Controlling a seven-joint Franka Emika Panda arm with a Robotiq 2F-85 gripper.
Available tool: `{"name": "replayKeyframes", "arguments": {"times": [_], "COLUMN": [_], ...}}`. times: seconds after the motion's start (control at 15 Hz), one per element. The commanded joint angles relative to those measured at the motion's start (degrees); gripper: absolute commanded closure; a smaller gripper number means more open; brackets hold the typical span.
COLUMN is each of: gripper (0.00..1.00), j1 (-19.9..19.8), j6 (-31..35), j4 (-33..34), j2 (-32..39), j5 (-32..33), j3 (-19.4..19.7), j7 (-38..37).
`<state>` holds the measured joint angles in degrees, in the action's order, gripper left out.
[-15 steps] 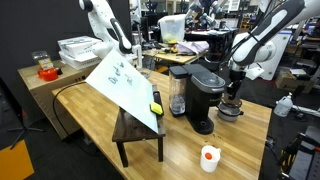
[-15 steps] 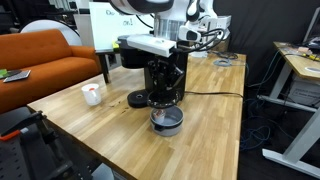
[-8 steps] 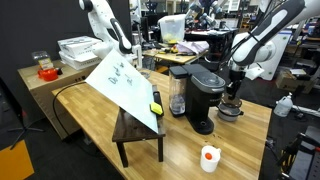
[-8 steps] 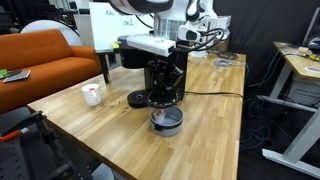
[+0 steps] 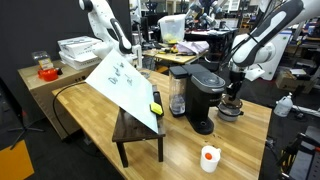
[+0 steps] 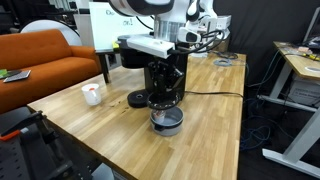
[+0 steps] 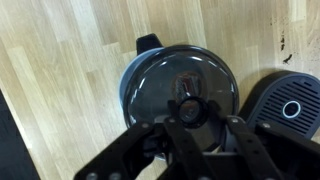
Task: Put the lid on the pot
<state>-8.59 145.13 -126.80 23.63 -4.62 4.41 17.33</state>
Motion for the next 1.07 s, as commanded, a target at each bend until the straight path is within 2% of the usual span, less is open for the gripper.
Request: {"name": "replayKeyframes", "arguments": {"times": [0.0, 1.0], "gripper": [0.92, 0.92], "j1": [-1.13, -1.86], "j6": [0.63, -0.03], "j4": [1.15, 7.75], "j2": [2.15, 9.95], "j5": [-0.16, 0.98], "j3": [-1.51, -1.29], "j7": [-0.41, -1.41]}}
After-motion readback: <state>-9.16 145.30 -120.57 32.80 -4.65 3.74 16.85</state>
